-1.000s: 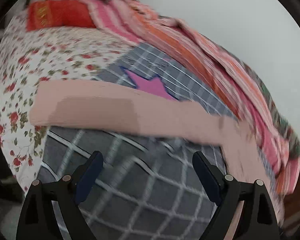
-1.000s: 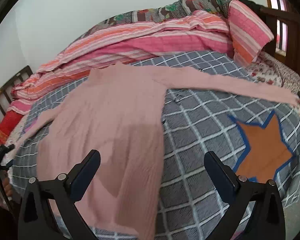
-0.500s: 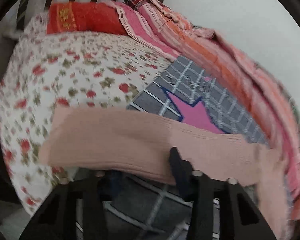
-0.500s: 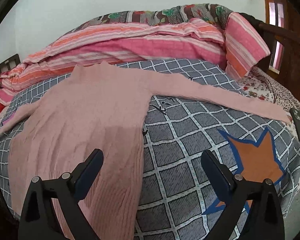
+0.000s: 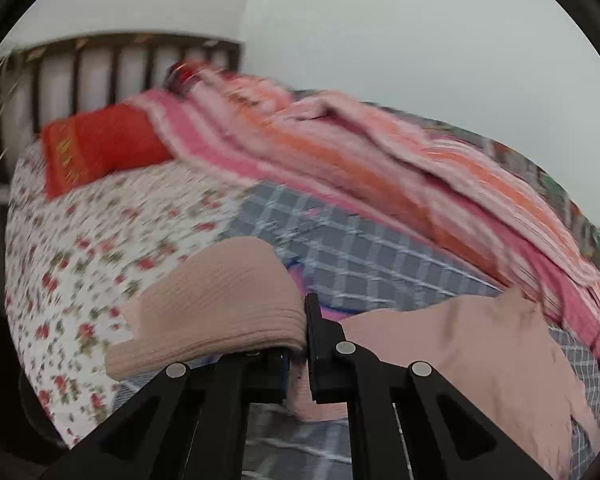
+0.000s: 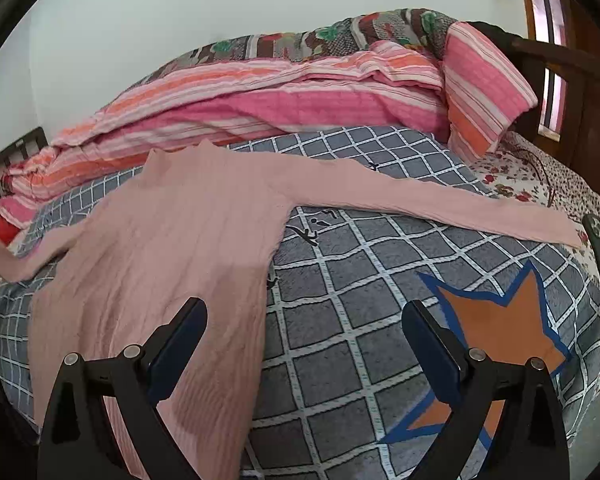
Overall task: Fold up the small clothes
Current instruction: 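Grasp the sweater sleeve nearest the left tool and lift it, then fold the held sleeve across the sweater body and open the left tool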
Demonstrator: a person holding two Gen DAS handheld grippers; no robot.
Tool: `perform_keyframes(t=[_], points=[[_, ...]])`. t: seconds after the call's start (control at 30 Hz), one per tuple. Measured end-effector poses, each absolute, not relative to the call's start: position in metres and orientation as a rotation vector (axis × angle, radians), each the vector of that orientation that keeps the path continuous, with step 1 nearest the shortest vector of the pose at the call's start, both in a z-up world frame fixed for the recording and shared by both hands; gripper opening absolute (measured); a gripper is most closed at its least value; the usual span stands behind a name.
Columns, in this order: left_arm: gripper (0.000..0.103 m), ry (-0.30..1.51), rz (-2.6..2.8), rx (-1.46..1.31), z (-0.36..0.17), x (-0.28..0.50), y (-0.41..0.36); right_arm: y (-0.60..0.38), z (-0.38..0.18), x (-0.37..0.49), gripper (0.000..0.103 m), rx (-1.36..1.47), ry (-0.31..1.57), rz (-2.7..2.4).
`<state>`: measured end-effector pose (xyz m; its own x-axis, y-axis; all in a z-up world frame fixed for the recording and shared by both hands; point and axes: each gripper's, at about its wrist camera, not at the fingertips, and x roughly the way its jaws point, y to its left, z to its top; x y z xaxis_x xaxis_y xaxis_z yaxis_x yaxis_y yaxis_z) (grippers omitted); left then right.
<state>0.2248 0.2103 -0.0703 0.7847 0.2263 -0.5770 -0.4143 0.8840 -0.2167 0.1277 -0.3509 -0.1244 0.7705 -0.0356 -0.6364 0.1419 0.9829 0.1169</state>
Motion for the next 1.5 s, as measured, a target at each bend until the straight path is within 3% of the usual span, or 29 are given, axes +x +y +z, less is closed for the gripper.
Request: perform_keyframes(t=[0.53,0.7,0.97,1.03,1.1,1.17,1.27,1.5], points=[[0.007,0.555,-0.041,-0.103,-0.031,0.311,-0.034,-0.385,-0.137,0.106,0.097,0.209,0.69,-0.134],[0.007,0.578,-0.149,-0.042,-0.049,0.328,-0.107,-0.399,-0.143,0.099,0.097,0.257,0.682,-0.165],[0.008,0.676,-0.22,-0.048,-0.092,0.345,-0.149,-0.4,-0.15,0.115,0.097,0.268,0.711,-0.169],[0.019,0.728,-0.26,-0.121,-0.098,0.35,-0.144,-0.396,-0.147,0.122,0.097,0.252,0.707,-0.165],[0.052,0.763,-0.321,-0.199,-0.102,0.351,-0.136,-0.391,-0.146,0.127,0.097,0.244,0.708,-0.152],[0.073,0.71,-0.334,-0.205,-0.097,0.343,-0.126,-0.382,-0.143,0.136,0.097,0.223,0.71,-0.131],[0.075,0.632,-0.305,-0.154,-0.088,0.329,-0.098,-0.368,-0.137,0.149,0.097,0.161,0.702,-0.114],[0.075,0.651,-0.074,-0.1,-0.107,0.32,0.001,-0.341,-0.119,0.194,0.095,0.165,0.692,0.027]])
